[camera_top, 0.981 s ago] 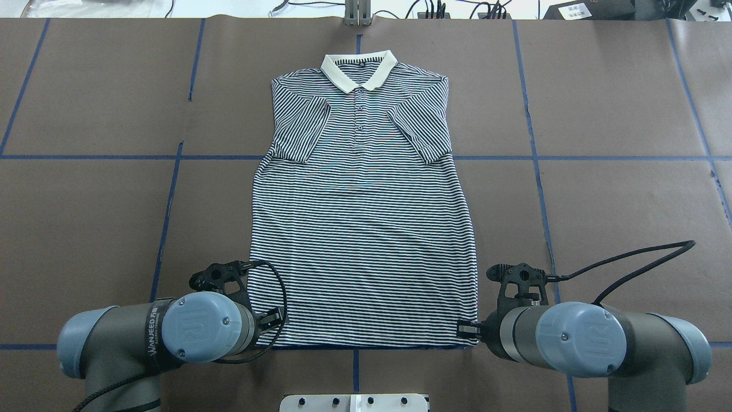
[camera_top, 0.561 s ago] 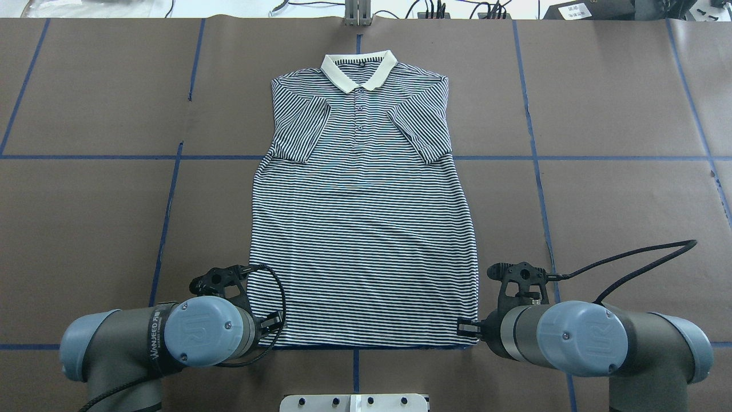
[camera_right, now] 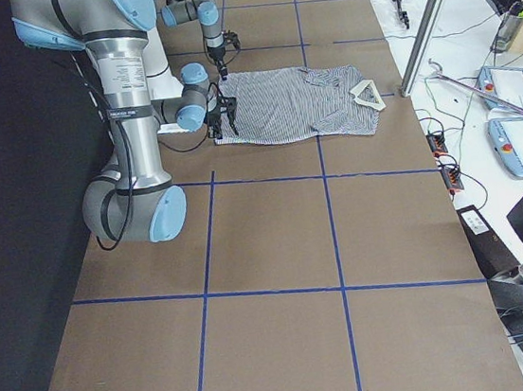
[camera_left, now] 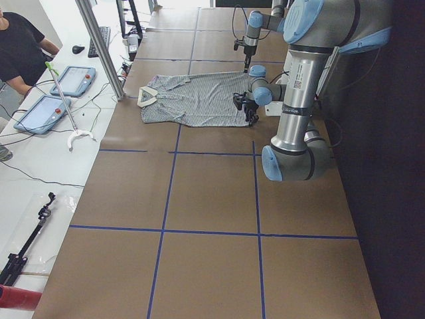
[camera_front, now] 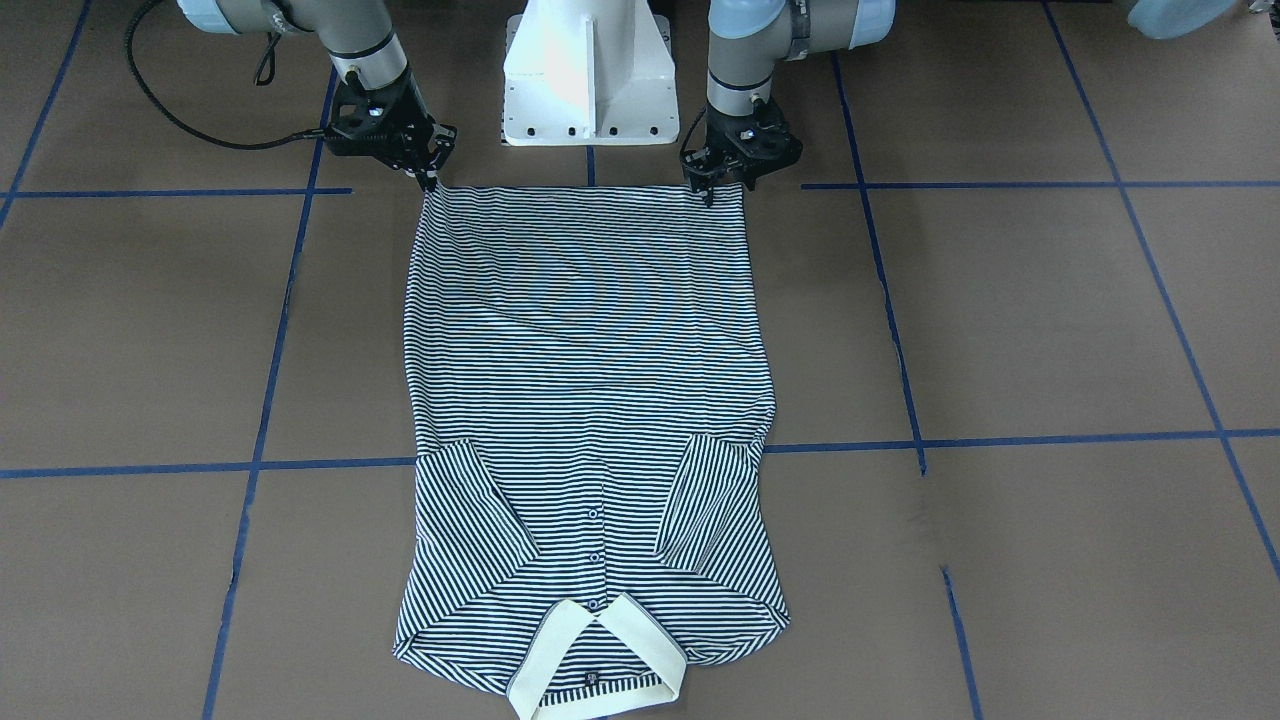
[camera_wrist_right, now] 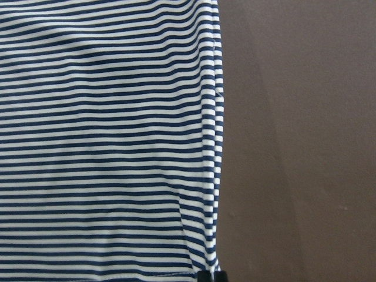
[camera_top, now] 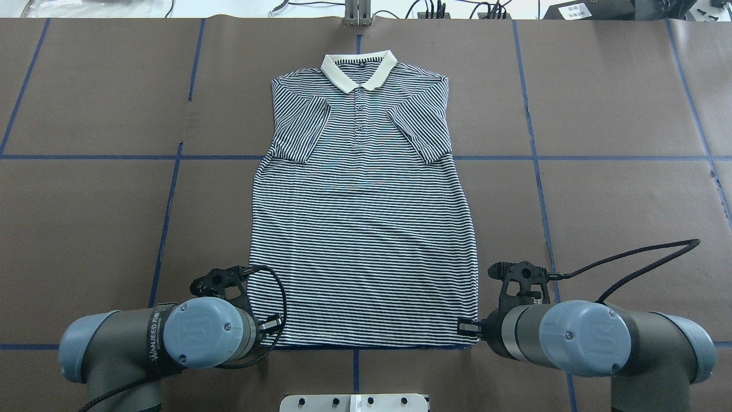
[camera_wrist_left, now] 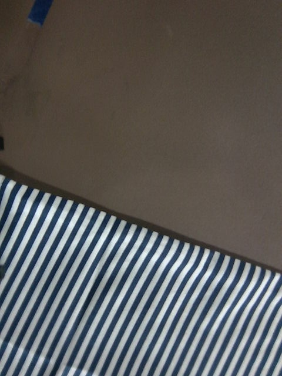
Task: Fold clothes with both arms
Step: 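Grasp the hem corners nearest the robot with both grippers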
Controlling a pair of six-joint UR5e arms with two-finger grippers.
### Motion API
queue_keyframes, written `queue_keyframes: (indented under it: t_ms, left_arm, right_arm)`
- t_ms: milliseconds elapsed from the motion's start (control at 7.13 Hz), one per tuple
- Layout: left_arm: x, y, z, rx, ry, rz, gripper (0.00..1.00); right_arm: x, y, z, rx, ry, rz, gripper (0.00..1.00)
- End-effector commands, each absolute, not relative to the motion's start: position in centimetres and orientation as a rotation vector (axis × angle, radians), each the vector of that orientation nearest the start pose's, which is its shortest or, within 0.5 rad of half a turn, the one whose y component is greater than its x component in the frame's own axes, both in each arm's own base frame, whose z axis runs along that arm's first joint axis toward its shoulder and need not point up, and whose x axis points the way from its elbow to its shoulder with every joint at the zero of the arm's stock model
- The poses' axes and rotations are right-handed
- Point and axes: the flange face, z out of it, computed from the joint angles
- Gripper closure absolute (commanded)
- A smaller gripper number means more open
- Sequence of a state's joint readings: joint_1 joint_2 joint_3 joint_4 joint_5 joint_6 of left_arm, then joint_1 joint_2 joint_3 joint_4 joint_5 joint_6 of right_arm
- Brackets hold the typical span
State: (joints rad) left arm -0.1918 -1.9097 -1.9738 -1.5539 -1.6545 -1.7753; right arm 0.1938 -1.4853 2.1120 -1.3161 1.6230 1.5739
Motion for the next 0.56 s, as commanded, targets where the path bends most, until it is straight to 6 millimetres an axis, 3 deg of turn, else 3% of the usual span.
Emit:
queue_keyframes:
  t_ms: [0,280,421]
  left_arm:
    - [53.6,-23.1,30.2,-0.091,0.736,-0.339,1.0]
    - [53.6,-23.0,30.0,-0.095,0.739,-0.336,1.0]
    - [52.4,-23.1,29.0,-0.091,0.764,-0.335,1.0]
  right_arm:
    - [-45.9,-22.3,34.4,0.037,-0.879,0.165,1.0]
    - [-45.8,-22.2,34.4,0.035,-0.879,0.164,1.0]
    - [-45.5,-22.4,34.2,0.029,-0.884,0.165,1.0]
